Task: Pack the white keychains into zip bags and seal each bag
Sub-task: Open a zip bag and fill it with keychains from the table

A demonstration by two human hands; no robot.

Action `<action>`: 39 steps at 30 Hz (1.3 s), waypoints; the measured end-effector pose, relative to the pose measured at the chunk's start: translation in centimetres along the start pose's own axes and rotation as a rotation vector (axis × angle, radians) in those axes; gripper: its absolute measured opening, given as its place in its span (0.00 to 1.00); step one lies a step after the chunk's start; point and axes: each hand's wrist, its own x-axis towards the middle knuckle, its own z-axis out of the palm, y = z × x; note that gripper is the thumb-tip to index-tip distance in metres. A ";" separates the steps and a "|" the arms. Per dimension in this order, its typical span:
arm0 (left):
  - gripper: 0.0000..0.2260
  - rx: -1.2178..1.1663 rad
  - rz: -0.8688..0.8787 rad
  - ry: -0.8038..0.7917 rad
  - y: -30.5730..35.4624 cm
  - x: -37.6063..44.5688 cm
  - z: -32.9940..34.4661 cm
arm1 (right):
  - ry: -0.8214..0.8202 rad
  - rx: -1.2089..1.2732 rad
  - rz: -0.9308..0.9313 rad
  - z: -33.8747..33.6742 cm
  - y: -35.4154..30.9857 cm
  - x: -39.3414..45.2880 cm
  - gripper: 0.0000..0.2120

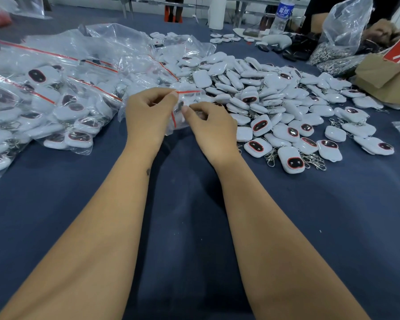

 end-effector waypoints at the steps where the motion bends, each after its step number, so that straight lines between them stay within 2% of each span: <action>1: 0.07 -0.005 -0.006 0.037 -0.2 0.2 -0.1 | 0.002 0.068 0.006 0.1 0.0 -0.1 0.08; 3: 0.08 0.005 0.002 0.121 -0.4 0.4 -0.2 | 0.002 0.143 -0.001 0.2 0.0 -0.2 0.10; 5: 0.07 0.009 0.040 0.162 -0.3 0.5 -0.2 | -0.037 0.044 -0.041 0.4 -0.1 -0.2 0.12; 8: 0.05 0.044 0.133 0.080 0.1 -0.1 0.2 | -0.175 -0.263 -0.126 0.8 0.1 0.2 0.16; 11: 0.05 0.160 0.179 -0.030 -0.1 -0.7 0.8 | -0.242 -0.483 -0.155 1.2 0.6 0.6 0.13; 12: 0.05 0.191 0.163 -0.055 -0.3 -0.7 0.9 | -0.229 -0.481 -0.150 1.1 0.5 0.6 0.11; 14: 0.05 0.212 0.065 -0.116 -0.5 -0.6 1.0 | -0.172 -0.303 -0.112 0.8 0.2 0.3 0.11; 16: 0.07 0.261 -0.028 -0.163 -0.9 -0.4 1.0 | -0.065 -0.078 -0.062 0.3 -0.2 0.0 0.12; 18: 0.09 0.351 -0.048 -0.169 -1.0 -0.4 0.9 | 0.069 -0.039 -0.016 -0.2 -0.2 0.1 0.14; 21: 0.10 0.434 -0.036 -0.092 -1.1 -0.3 0.7 | 0.218 -0.290 0.012 -0.8 0.4 0.3 0.16; 24: 0.10 0.455 -0.060 0.083 -1.4 0.2 0.3 | 0.238 -0.496 0.048 -1.5 1.3 0.6 0.19; 27: 0.07 0.272 -0.083 0.306 -1.3 1.0 -0.5 | 0.146 -0.652 0.076 -1.3 2.0 0.5 0.19; 30: 0.07 0.078 -0.059 0.403 -0.7 1.2 -0.7 | 0.131 -0.727 0.032 -1.0 2.0 0.3 0.18; 32: 0.09 -0.046 -0.059 0.376 -0.4 1.0 -0.5 | 0.121 -0.658 -0.018 -1.1 2.0 0.4 0.20; 35: 0.10 -0.131 -0.072 0.206 -0.3 0.5 0.1 | 0.071 -0.467 -0.067 -1.3 1.4 0.5 0.23; 37: 0.15 -0.115 -0.046 0.077 -0.5 0.3 0.3 | 0.103 -0.526 -0.093 -1.2 1.3 0.5 0.21; 39: 0.15 -0.090 -0.034 -0.027 -0.7 0.3 0.4 | 0.174 -0.665 -0.060 -1.1 1.6 0.5 0.19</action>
